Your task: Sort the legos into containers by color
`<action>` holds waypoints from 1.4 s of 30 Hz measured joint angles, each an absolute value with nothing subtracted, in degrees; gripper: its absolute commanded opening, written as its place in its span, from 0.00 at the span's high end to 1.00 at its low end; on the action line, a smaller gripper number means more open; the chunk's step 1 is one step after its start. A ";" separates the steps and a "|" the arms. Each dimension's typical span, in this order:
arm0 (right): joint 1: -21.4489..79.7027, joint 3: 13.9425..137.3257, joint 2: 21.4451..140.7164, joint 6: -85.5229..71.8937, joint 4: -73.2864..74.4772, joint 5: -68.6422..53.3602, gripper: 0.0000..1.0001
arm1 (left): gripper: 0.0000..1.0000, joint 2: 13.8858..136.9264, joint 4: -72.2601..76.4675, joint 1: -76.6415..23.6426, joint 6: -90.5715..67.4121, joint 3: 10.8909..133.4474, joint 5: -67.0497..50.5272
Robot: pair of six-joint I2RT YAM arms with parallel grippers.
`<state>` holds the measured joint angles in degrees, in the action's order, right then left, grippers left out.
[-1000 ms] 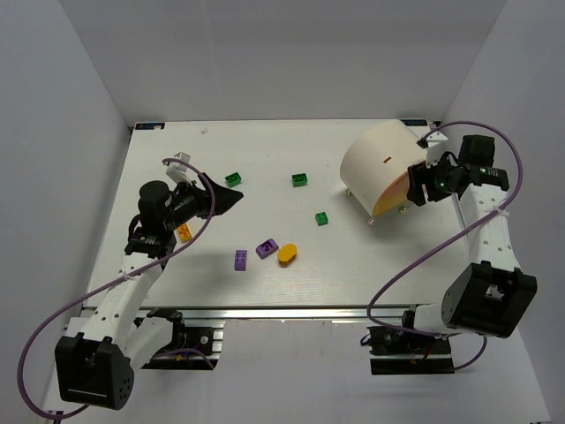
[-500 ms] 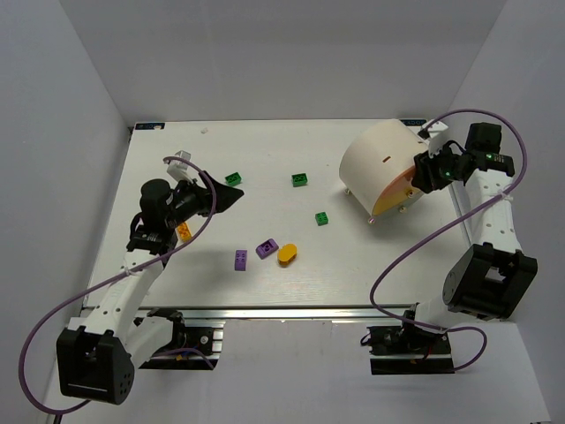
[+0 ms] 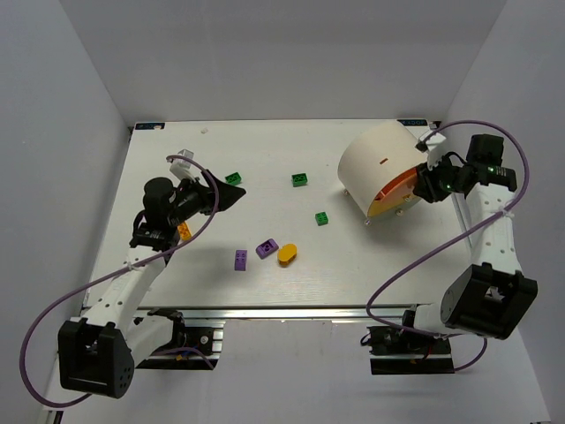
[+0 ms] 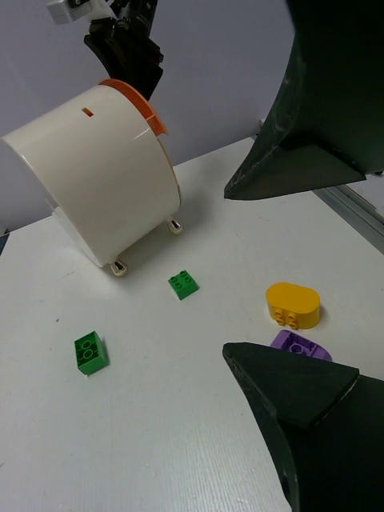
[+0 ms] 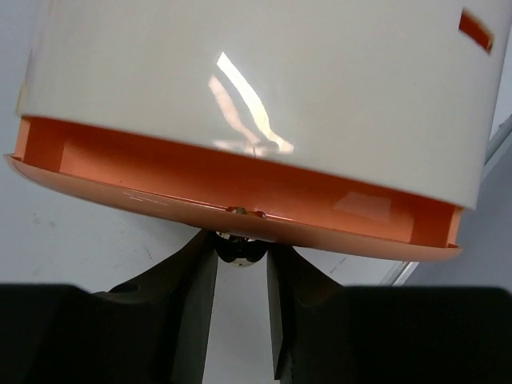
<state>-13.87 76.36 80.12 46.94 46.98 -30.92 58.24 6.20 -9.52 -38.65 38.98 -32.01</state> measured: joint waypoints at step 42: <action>-18.13 64.01 59.81 76.01 74.06 -32.71 0.30 | 0.31 86.13 -13.23 -18.24 -27.81 58.59 -32.62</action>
<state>-18.13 64.01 59.81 76.01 74.06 -32.71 86.13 -13.23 -18.24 -27.81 58.59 -32.62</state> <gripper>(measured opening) 0.766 0.659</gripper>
